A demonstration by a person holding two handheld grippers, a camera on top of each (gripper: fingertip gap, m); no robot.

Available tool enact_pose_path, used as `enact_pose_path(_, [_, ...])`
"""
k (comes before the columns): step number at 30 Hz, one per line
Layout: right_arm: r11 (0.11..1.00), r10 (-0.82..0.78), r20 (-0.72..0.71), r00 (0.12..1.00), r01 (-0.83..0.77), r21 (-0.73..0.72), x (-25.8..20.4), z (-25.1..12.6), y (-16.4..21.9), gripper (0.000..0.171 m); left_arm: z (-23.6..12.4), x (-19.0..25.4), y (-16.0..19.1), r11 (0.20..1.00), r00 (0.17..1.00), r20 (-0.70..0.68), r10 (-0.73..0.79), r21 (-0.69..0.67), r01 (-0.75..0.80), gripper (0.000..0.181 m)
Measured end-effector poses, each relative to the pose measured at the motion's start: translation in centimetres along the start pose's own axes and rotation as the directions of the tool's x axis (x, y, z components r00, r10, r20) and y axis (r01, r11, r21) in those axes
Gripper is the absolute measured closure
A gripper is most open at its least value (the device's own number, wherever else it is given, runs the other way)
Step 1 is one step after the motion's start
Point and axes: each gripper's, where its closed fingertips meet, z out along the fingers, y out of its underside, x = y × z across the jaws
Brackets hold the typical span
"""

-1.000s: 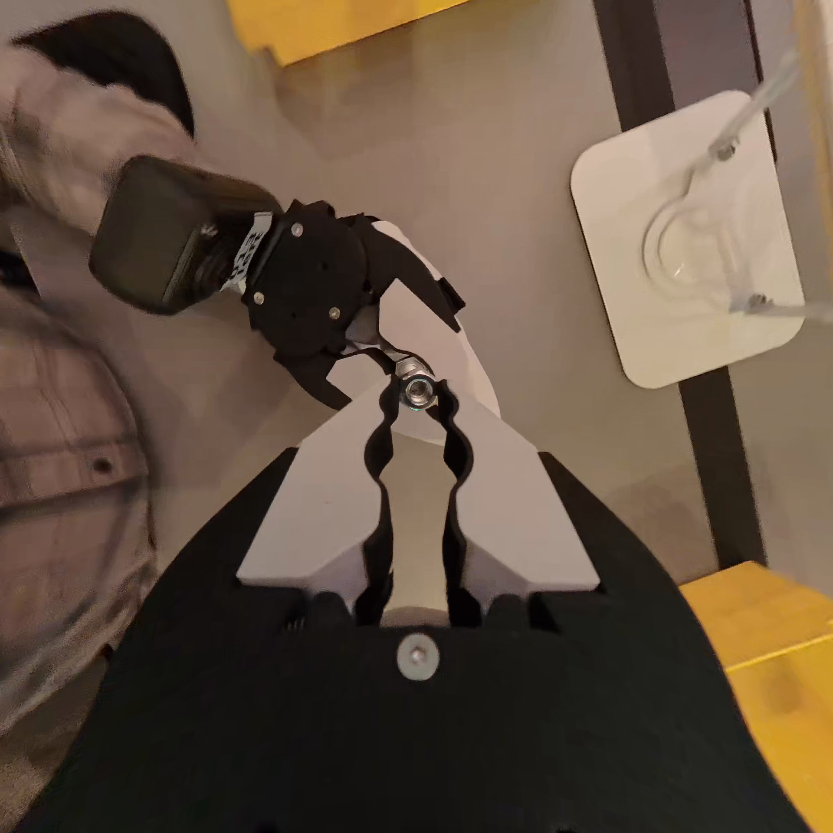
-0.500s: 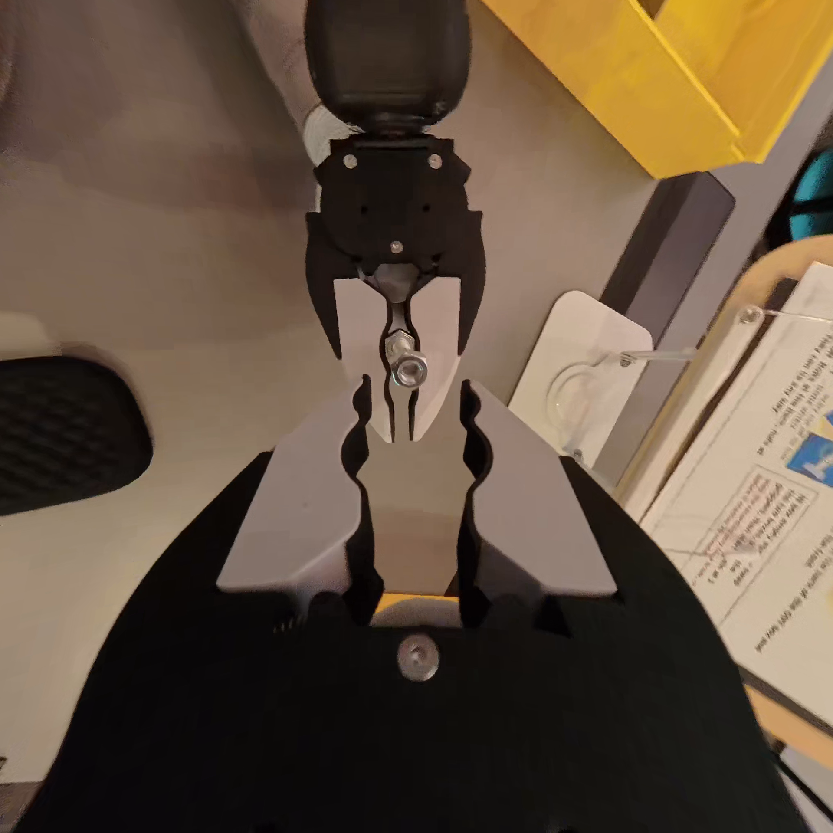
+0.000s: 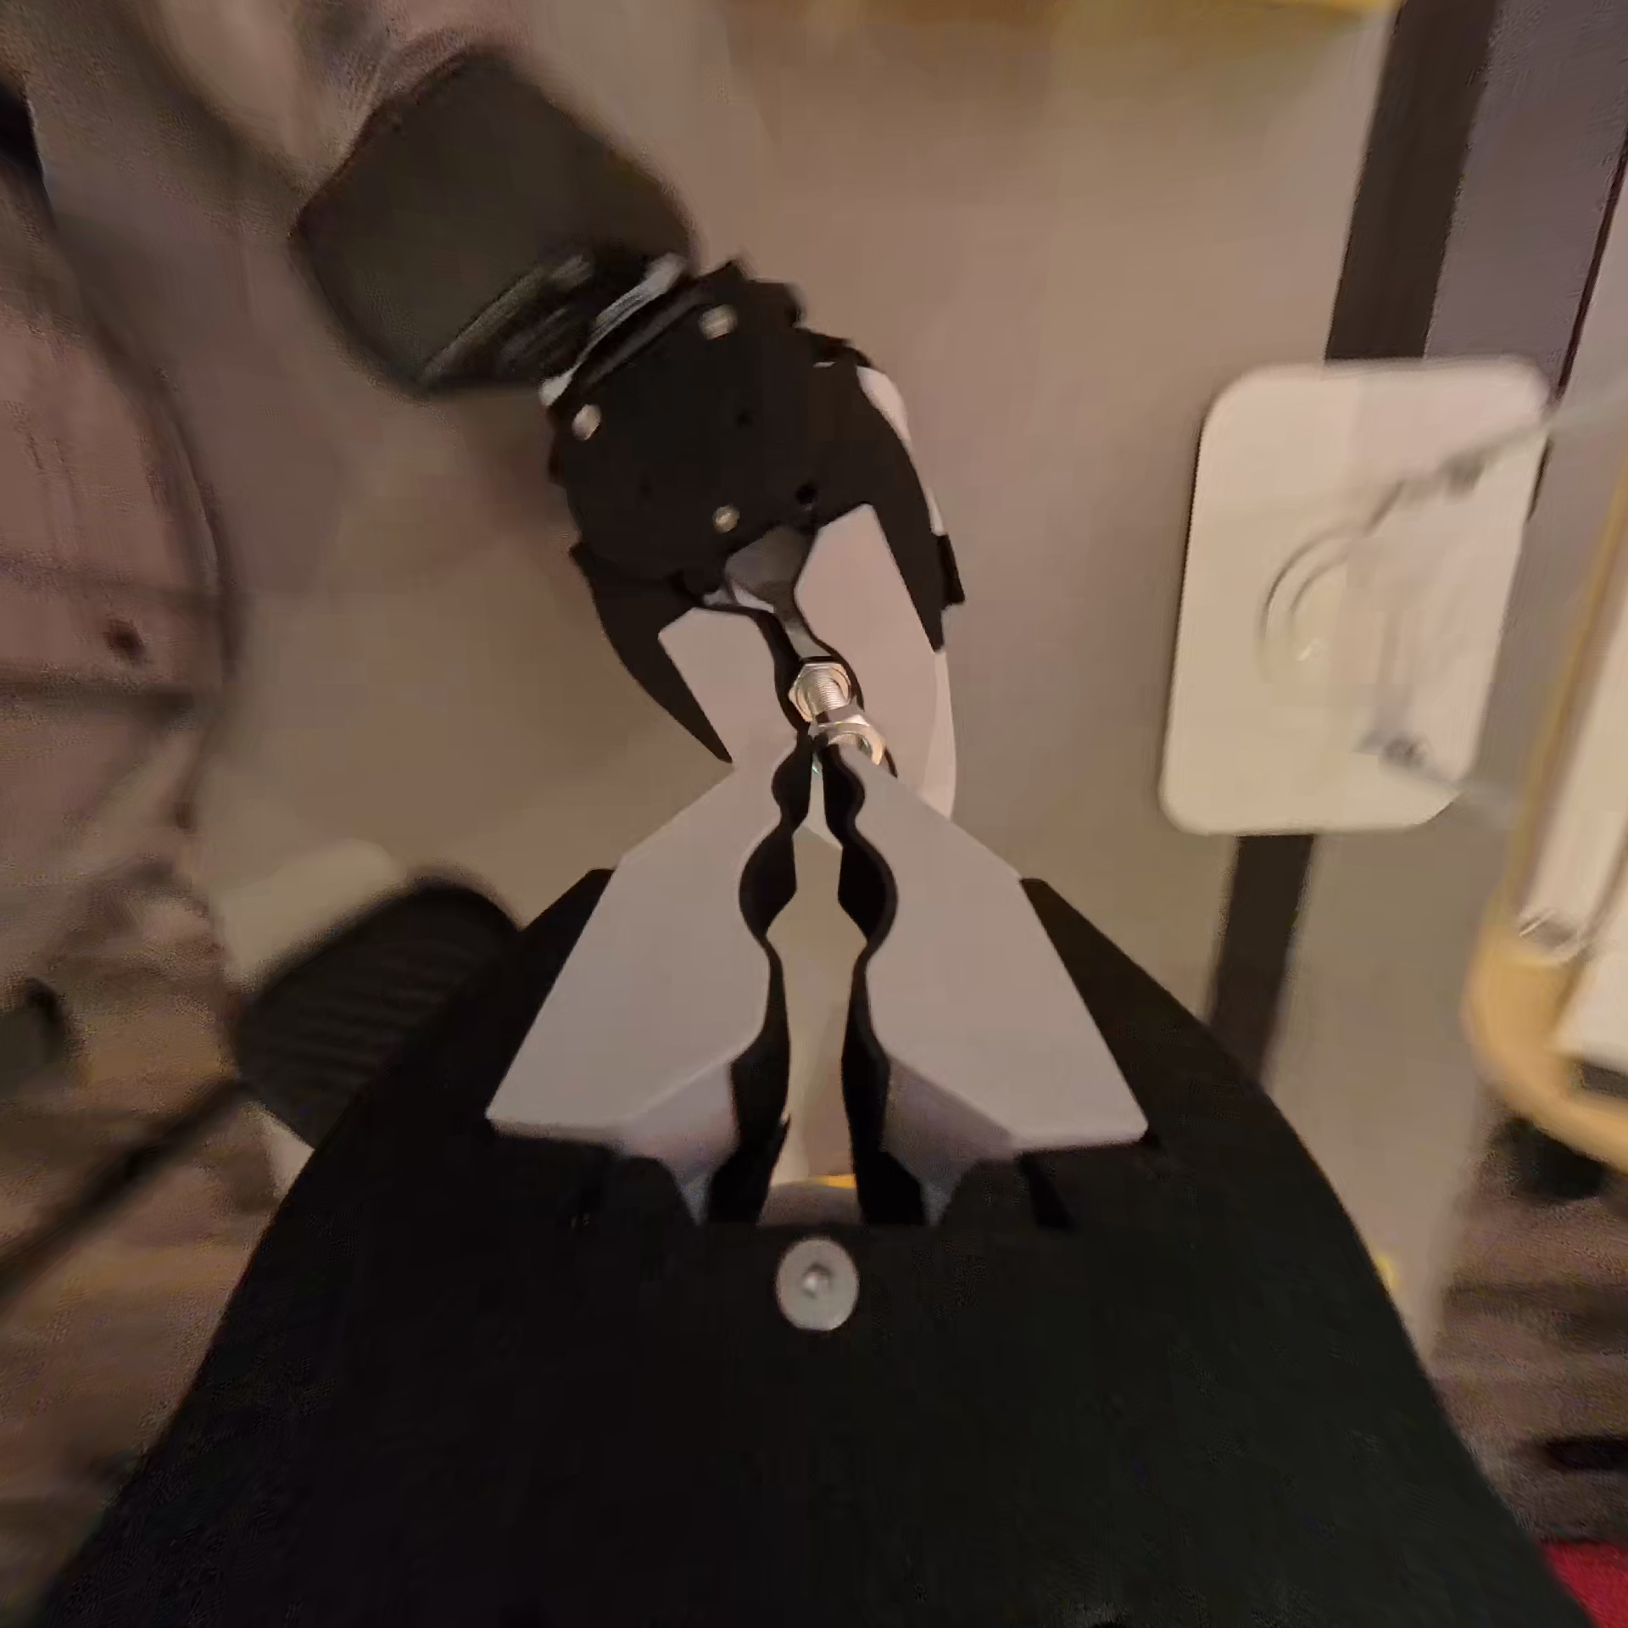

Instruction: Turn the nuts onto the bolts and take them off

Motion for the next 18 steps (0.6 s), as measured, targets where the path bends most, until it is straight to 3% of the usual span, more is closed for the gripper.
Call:
enact_pose_path(1, [0.994, 0.109, 0.008, 0.994, -0.109, 0.007, 0.0, 0.1, 0.0, 0.171, 0.0, 0.0, 0.1, 1.000, 1.000, -0.003, -0.002, 0.002, 0.002, 0.171])
enact_pose_path(4, [0.997, 0.071, -0.073, 0.995, -0.073, -0.025, 0.4, -0.2, 0.9, 0.155, -0.1, 0.6, -0.4, 1.000, 1.000, -0.025, 0.004, 0.023, -0.003, 0.172])
enact_pose_path(8, [0.997, -0.073, -0.056, 0.996, 0.075, 0.029, -0.5, -1.6, 0.5, 0.134, -0.3, 0.6, -1.0, 0.999, 0.999, -0.038, -0.001, 0.051, 0.003, 0.172])
enact_pose_path(11, [0.953, -0.294, -0.133, 0.947, 0.300, 0.031, -0.3, -1.8, 0.1, 0.128, -0.4, 1.1, -1.3, 0.998, 0.998, -0.067, -0.007, 0.065, 0.011, 0.172])
enact_pose_path(14, [0.872, -0.486, -0.164, 0.858, 0.487, -0.035, -0.2, -1.3, 0.2, 0.129, -0.5, 1.8, -1.7, 0.997, 0.995, -0.099, 0.001, 0.079, 0.007, 0.172])
enact_pose_path(18, [0.853, -0.520, -0.083, 0.850, 0.521, -0.008, -1.2, -0.5, -0.2, 0.140, -0.4, 2.1, -1.8, 0.997, 0.995, -0.104, 0.006, 0.081, 0.002, 0.172])
